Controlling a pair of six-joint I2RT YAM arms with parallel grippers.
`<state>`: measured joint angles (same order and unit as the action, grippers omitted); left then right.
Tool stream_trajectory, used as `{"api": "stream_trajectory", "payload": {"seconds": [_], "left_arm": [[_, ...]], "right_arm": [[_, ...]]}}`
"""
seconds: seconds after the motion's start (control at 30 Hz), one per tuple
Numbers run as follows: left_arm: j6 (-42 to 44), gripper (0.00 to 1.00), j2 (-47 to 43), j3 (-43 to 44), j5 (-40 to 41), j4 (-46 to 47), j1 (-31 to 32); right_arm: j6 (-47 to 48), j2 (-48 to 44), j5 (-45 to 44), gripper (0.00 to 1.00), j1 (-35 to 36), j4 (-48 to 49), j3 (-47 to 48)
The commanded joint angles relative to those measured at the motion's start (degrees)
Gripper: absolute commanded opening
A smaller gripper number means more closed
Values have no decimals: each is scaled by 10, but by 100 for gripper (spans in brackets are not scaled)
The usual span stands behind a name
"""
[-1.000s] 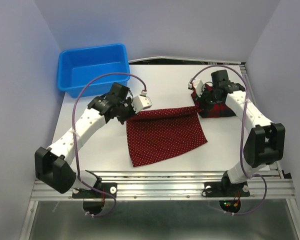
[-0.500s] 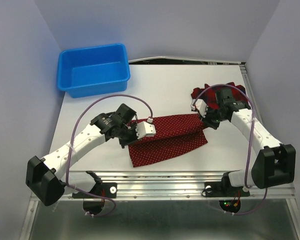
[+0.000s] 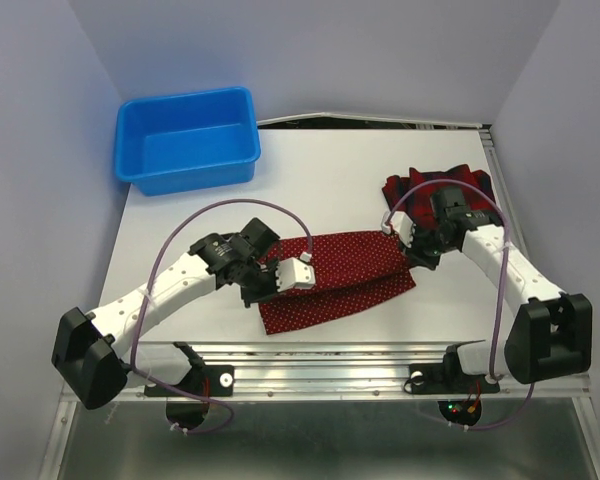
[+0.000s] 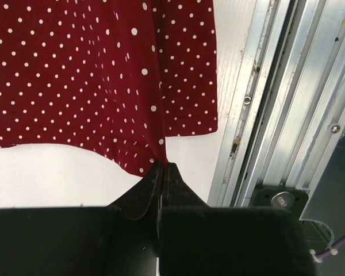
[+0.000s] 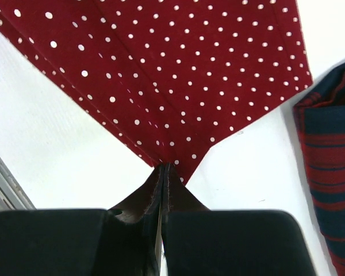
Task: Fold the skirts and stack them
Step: Fold the skirt
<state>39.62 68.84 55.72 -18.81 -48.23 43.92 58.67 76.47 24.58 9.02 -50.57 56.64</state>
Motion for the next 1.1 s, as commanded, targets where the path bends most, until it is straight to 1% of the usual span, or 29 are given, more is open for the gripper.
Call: {"api": "stream_trajectory", "payload": {"seconds": [0.0,0.13,0.17,0.2,0.23,0.27,0.3,0.43,0.5,0.53,0.57,0.6,0.67,0.73,0.8,0.83,0.87,0.9,0.97,1.07], "left_arm": [[16,0,-3,-16,-29,-23,19],[11,0,7,-32,-34,-9,44],[11,9,12,-34,-31,-7,53],[12,21,17,-37,-26,-6,56],[12,33,22,-37,-25,-2,58],[12,47,21,-33,-23,-3,63],[12,57,21,-26,-22,-5,64],[9,66,-3,14,-18,-20,63],[7,67,-10,31,-11,-27,62],[6,67,-13,34,-5,-29,55],[2,66,-13,34,-5,-25,49],[-5,65,-8,32,-4,-17,43],[-18,62,5,28,-4,4,33],[-52,59,29,18,11,36,30],[-66,56,61,13,18,72,19],[-88,55,72,12,27,87,13],[-94,53,86,13,29,102,-2],[-96,52,113,18,29,106,-11],[-103,49,138,22,36,114,-33],[-98,47,186,32,43,128,-74]], "right_arm": [[43,-33,12,1,-4,-22,-35],[60,-45,19,1,-4,-14,-64],[72,-46,21,4,2,-19,-70],[79,-46,21,15,2,-25,-72],[82,-47,21,31,2,-39,-73],[75,-49,19,59,2,-43,-73],[72,-53,15,61,2,-45,-71],[53,-69,13,62,2,-61,-23],[28,-73,31,62,2,-67,11],[15,-70,39,62,2,-66,46],[-10,-60,49,62,2,-60,60],[-16,-51,54,61,2,-54,72],[-30,-25,68,59,2,-52,101],[-44,24,79,57,2,-48,116],[-57,56,77,54,2,-40,118],[-61,83,73,54,2,-26,117],[-67,93,70,53,2,-18,108],[-72,102,64,53,2,-9,102],[-80,119,57,53,7,20,88],[-90,132,42,52,14,49,46]]}}
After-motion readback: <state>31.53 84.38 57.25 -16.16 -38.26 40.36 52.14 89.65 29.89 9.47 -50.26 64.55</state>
